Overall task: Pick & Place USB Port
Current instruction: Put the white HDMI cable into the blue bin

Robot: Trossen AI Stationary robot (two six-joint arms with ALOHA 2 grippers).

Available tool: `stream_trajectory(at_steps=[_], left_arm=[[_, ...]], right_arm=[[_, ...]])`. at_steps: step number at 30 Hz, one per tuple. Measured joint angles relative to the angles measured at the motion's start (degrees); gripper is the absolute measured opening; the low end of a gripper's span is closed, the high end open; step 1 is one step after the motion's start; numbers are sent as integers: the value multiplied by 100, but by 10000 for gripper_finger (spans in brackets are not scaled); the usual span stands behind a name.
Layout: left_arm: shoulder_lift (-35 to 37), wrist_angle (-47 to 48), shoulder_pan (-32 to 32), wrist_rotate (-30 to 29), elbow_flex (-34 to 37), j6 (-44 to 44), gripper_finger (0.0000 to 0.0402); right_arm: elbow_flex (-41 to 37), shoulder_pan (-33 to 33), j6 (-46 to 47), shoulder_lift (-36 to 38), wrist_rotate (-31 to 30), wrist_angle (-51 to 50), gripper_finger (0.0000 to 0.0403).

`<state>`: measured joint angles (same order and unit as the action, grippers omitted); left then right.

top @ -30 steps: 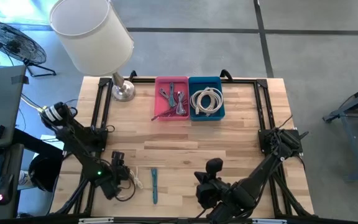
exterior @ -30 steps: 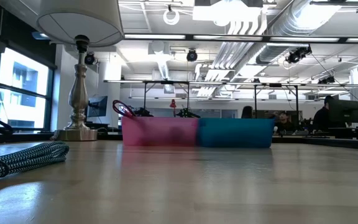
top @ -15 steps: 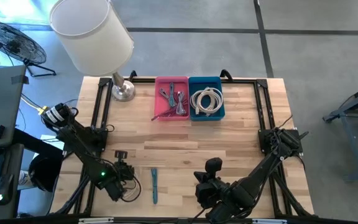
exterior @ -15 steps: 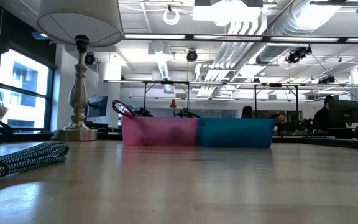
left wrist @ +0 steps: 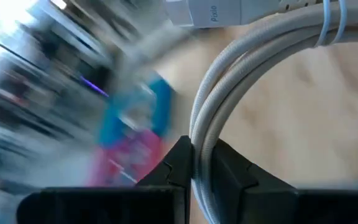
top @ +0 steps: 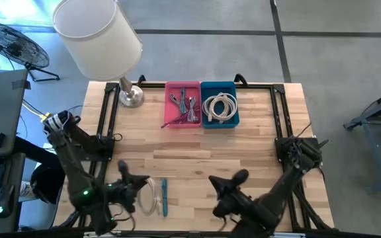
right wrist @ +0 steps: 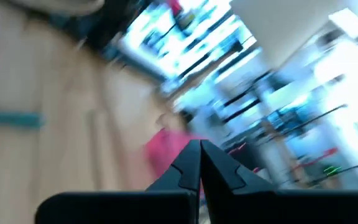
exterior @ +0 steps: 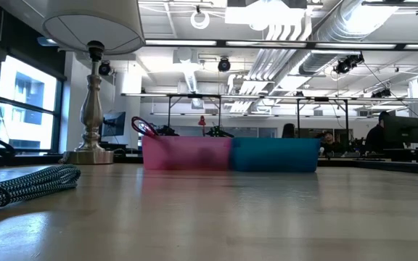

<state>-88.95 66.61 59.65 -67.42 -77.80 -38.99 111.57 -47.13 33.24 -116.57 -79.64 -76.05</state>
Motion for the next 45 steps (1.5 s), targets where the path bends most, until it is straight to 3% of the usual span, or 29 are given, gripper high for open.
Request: stream_trajectory(at_steps=[4, 7, 19, 23, 29, 34, 45], left_arm=[[0, 130, 189, -1720, 88, -25, 33], [0, 129, 11, -2238, 189, -22, 33], [0, -60, -1439, -2264, 212, -23, 33], [0, -91, -1509, -2264, 212, -23, 33], [0, -92, -1502, -2264, 212, -23, 33], [0, -169, -1506, -2264, 212, -24, 33], [-11, -521, -1778, -2251, 212, -70, 33]], right_arm=[[0, -403, 89, 0, -1006, -66, 1], [0, -580, 16, 0, -1020, -28, 0], [0, -140, 432, 0, 59, 57, 17], [0, 82, 432, 0, 350, 157, 51], [0, 466, 391, 2, 543, 500, 134], [0, 786, -253, 4, 977, 1210, 195], [0, 1229, -1433, 7, 1930, 2691, 216]])
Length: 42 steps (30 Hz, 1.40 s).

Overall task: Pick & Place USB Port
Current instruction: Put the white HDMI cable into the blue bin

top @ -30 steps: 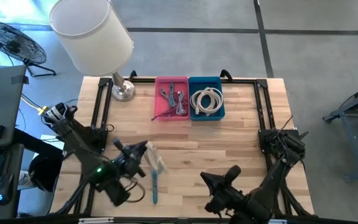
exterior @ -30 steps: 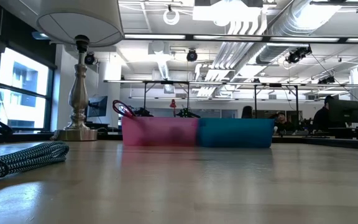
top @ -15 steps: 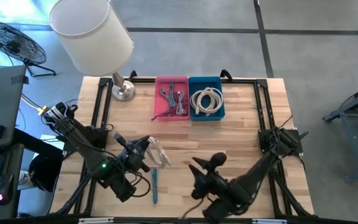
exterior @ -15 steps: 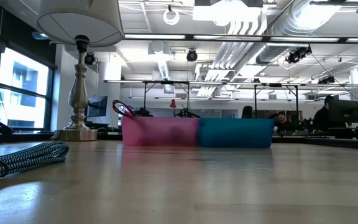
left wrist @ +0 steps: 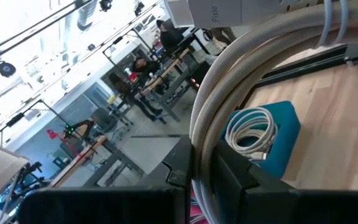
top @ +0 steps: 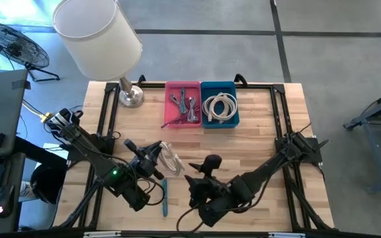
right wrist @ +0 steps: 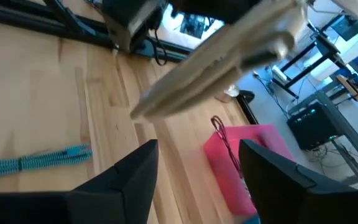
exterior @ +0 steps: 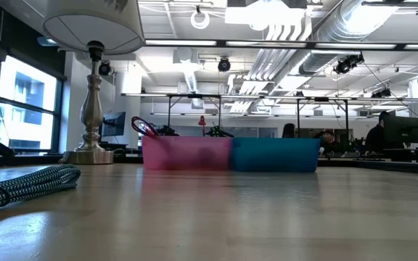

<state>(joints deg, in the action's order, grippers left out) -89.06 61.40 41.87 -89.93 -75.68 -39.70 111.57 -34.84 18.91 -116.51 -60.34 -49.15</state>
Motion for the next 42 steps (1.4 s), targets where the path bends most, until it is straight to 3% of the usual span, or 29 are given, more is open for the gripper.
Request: stream_trajectory(at_steps=[12, 18, 31, 42], left_arm=[[-2, -108, -114, -4, 0, -106, 33], [-4, -126, -98, -5, 0, -106, 33], [-11, -71, -101, 1, 7, -30, 33], [-11, -51, -94, -20, 7, -60, 33]], right_arm=[[0, 2, -1085, 2, 103, 1253, 216], [0, 71, -1624, 4, 542, 1793, 216], [2, 127, -707, 7, 509, 917, 216], [2, -17, -531, 7, -203, 822, 216]])
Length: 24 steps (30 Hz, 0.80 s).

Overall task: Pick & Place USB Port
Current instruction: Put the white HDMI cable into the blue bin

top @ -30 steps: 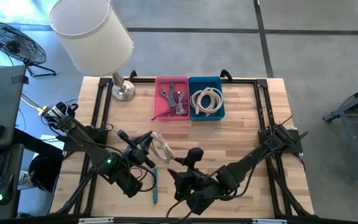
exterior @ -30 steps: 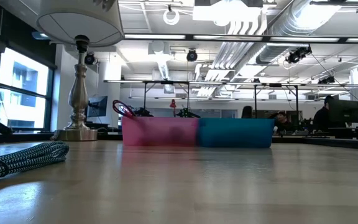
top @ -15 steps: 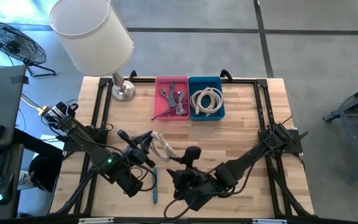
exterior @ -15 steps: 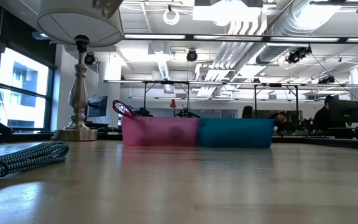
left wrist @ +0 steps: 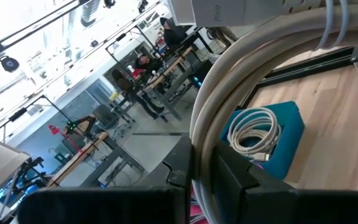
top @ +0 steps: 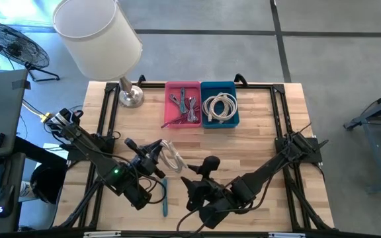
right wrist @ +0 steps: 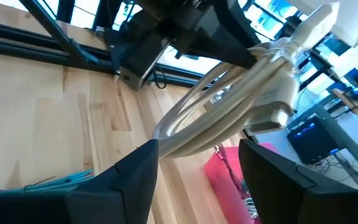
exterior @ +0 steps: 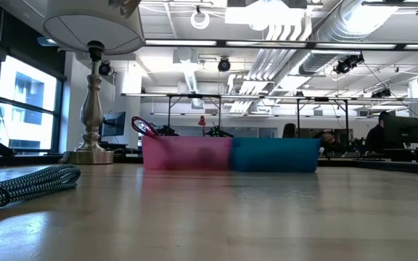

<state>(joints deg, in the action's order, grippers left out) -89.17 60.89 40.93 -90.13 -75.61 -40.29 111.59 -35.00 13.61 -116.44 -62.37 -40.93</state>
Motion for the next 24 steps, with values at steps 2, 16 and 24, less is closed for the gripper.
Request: stream_trajectory(at_steps=[2, 16, 24], left_arm=[[0, 3, 0, 0, 0, -2, 33], [0, 10, 0, 17, -1, -4, 33], [0, 19, 82, 21, -1, -4, 29]], right_arm=[[0, 37, 102, 0, 36, -46, 216], [0, 606, 12, 0, 1619, 445, 216], [0, 806, -420, 0, 2820, 719, 185]])
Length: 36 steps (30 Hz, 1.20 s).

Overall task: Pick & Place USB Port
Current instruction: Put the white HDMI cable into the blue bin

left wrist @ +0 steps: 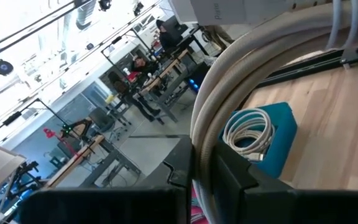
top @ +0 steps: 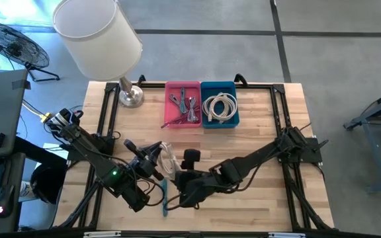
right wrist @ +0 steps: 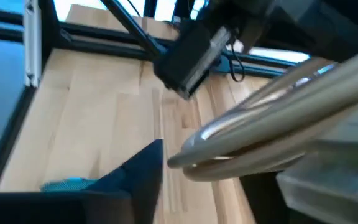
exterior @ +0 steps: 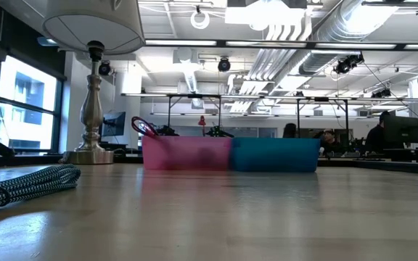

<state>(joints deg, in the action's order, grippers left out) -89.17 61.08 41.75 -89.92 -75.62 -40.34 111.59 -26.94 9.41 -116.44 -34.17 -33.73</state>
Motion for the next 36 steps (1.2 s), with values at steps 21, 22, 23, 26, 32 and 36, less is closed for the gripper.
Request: stream_trajectory(at_steps=[21, 22, 23, 26, 32, 36], left_arm=[[2, -113, 57, 310, -533, 1300, 102], [1, -104, 101, 458, -695, 1618, 103], [0, -111, 149, 619, -868, 1963, 103], [2, -116, 310, 1186, -1402, 2859, 103], [7, -87, 493, 2092, -1969, 3602, 103], [19, 40, 477, 2793, -2049, 3959, 103]], right_arm=[[-2, -22, 110, 0, -405, -738, 27], [-2, -22, 170, 0, -545, -850, 27], [-2, -22, 244, 0, -687, -1000, 27], [-2, -16, 522, 13, -1143, -1682, 27], [-2, 262, 1774, 268, -1666, -3625, 27], [-2, 660, 2449, 426, -1611, -4659, 27]])
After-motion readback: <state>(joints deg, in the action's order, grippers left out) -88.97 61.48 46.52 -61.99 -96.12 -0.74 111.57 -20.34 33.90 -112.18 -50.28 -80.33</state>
